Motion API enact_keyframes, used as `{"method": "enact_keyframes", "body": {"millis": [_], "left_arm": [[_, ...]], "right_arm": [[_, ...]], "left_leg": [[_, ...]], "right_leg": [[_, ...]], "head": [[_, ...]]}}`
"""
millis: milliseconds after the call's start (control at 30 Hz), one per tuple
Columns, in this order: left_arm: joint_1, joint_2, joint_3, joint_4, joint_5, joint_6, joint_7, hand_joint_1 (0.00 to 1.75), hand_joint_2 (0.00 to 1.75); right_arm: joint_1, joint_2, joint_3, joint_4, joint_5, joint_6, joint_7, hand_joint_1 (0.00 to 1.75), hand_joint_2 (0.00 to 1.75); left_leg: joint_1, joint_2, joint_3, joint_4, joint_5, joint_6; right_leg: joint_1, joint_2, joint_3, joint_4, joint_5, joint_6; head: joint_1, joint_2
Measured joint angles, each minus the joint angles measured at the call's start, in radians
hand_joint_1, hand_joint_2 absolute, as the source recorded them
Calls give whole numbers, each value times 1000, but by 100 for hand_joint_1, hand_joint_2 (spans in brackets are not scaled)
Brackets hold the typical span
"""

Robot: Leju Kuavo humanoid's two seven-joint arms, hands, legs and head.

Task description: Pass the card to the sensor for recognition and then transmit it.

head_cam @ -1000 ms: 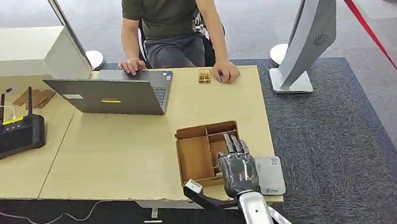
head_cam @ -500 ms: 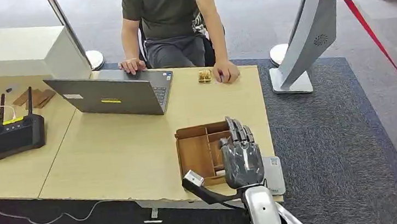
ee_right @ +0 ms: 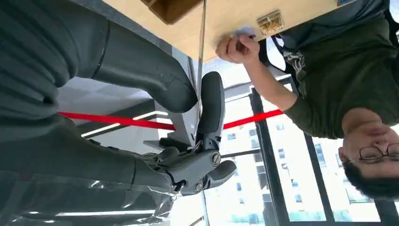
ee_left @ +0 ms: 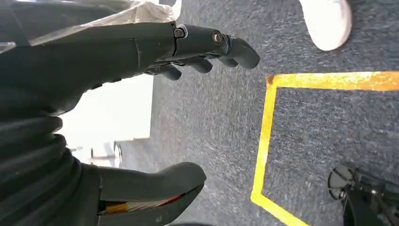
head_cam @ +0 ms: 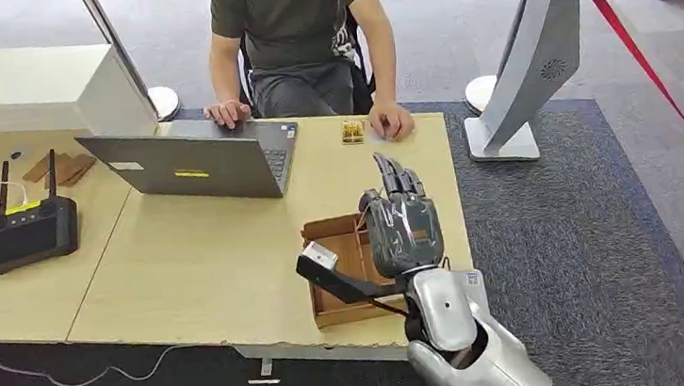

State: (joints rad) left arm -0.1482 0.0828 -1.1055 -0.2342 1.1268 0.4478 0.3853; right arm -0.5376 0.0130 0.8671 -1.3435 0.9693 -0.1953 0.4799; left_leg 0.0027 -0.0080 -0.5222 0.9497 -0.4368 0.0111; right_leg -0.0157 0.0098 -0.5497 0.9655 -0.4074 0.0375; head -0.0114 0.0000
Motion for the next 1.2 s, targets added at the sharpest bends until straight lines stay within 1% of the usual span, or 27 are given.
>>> {"method": "enact_keyframes", "body": {"millis": [100,400,633,800,900,933,1200], "left_arm": [[-22,-5,-16,0,-15,-4,19,0,175],[-44,-11,-50,0,-22,-4,35,0,175],[-47,-15,-61,0,-6,1,40,0,175],[-45,-15,-61,0,5,7,38,0,175],[-44,-15,-61,0,6,8,37,0,175],[-38,-15,-61,0,21,21,28,0,175],[-28,-15,-61,0,28,29,25,0,175]], "right_arm": [[-46,9,10,25,-21,14,12,175,175],[-100,26,45,95,-51,26,32,175,175],[-123,57,77,175,-69,10,6,175,175],[-131,75,92,213,-76,-6,-11,175,175],[-132,76,93,216,-77,-7,-12,175,175],[-138,96,104,255,-78,-18,-29,175,175],[-145,122,122,306,-78,-26,-34,175,175]], "left_leg": [[0,0,0,0,0,0],[0,0,-1,0,0,0],[0,0,-1,0,0,0],[0,0,-1,0,0,0],[0,0,-1,0,0,0],[0,0,-1,0,0,0],[0,0,-1,0,0,0]], "right_leg": [[0,0,0,0,0,0],[0,0,-1,0,0,0],[0,0,-1,0,0,0],[0,0,-1,0,0,0],[0,0,-1,0,0,0],[0,0,-1,0,-1,0],[0,0,-1,0,-1,0]], "head": [[0,0],[0,0],[0,0],[0,0],[0,0],[0,0],[0,0]]}}
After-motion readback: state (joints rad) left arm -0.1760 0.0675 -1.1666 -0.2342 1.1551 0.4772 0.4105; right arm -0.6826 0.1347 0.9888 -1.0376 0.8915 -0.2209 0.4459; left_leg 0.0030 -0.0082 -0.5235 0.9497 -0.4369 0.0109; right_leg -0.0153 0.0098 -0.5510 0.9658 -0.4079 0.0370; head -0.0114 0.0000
